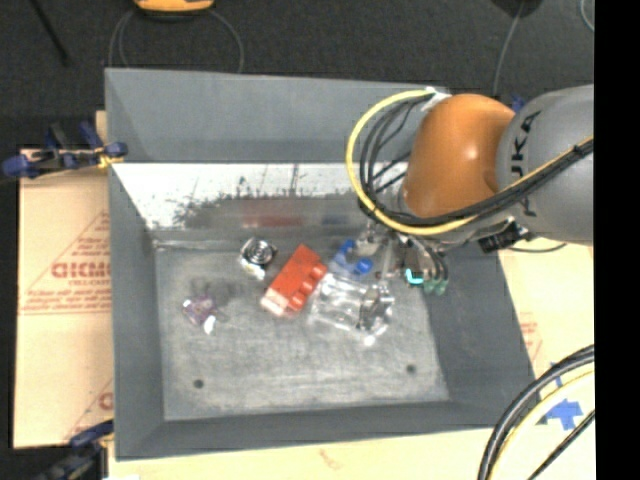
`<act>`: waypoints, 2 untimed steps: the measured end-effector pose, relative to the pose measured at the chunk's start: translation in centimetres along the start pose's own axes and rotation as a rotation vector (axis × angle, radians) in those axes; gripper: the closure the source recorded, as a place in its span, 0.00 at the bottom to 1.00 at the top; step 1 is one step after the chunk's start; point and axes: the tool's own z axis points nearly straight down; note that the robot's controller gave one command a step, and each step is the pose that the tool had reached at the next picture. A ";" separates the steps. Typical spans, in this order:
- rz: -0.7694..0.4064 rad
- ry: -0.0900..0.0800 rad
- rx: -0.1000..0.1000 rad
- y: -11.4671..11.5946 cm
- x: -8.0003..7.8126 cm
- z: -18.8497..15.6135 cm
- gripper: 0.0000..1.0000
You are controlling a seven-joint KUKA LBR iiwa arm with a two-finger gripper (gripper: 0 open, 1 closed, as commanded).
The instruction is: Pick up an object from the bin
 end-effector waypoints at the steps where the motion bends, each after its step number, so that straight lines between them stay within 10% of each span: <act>1: 0.053 -0.012 0.001 2.4 -4.8 7.7 0.00; 2: 0.178 -0.018 0.000 6.0 -4.4 9.5 0.00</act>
Offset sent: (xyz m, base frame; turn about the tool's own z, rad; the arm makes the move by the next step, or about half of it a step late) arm 0.0492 0.0290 -0.0961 0.0538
